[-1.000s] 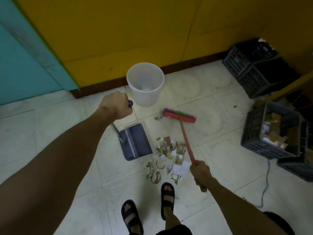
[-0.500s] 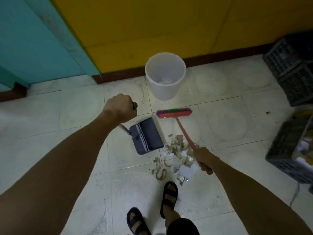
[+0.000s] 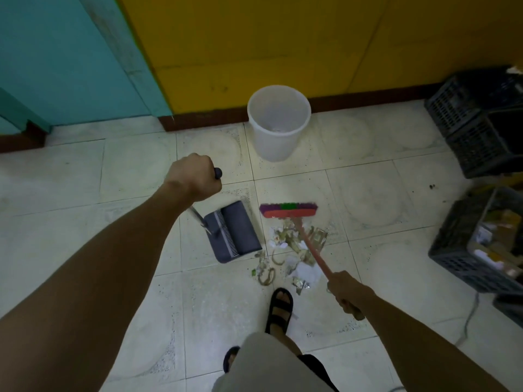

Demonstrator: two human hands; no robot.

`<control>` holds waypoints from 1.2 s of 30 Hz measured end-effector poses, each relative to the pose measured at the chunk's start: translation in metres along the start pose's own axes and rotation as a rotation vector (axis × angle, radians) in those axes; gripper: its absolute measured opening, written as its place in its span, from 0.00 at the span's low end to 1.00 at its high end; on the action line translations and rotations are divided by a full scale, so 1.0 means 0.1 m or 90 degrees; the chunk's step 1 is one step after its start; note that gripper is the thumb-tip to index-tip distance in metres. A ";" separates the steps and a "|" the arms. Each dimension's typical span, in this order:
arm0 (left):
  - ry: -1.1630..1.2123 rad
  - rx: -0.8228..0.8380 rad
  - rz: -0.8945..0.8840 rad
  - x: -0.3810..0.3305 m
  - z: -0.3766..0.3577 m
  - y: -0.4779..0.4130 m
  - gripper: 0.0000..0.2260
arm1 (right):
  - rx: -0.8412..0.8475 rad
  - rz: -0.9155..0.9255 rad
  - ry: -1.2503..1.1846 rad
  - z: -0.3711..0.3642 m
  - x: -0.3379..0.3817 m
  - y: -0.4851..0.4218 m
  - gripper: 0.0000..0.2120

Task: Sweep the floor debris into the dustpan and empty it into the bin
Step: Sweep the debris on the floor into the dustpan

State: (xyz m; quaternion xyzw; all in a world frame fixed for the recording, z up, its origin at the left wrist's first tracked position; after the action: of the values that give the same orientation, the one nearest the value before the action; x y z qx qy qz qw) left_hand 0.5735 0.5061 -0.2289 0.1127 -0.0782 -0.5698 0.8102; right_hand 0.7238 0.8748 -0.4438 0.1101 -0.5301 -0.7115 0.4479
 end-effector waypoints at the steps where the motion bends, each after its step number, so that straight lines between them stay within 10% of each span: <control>1: 0.004 -0.005 0.001 0.09 -0.01 0.10 0.13 | -0.002 -0.003 0.003 -0.07 -0.08 0.09 0.09; 11: 0.021 -0.034 0.068 0.95 -0.10 0.93 0.12 | -0.105 0.119 0.054 -0.17 -0.16 1.00 0.19; 26: -0.062 0.029 0.210 1.12 -0.49 1.52 0.15 | 0.087 0.209 0.472 -0.12 -0.02 0.24 0.10; 36: -0.051 0.055 0.192 0.54 -0.52 1.44 0.15 | -0.056 0.175 0.648 1.16 -0.54 0.04 0.12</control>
State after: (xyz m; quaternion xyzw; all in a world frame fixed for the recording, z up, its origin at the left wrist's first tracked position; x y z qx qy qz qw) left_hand 0.7360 0.5069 -0.2399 0.1114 -0.1511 -0.4418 0.8773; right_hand 0.6834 0.9915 -0.4092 0.3523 -0.2247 -0.5245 0.7418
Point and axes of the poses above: each hand's wrist, its own y-axis away from the middle knuckle, its own z-axis out of the back of the hand, x = y × z, the point moved 6 cm from there along -y, towards the middle knuckle, and after that the axes turned 14 degrees about z, right-handed, at the moved point
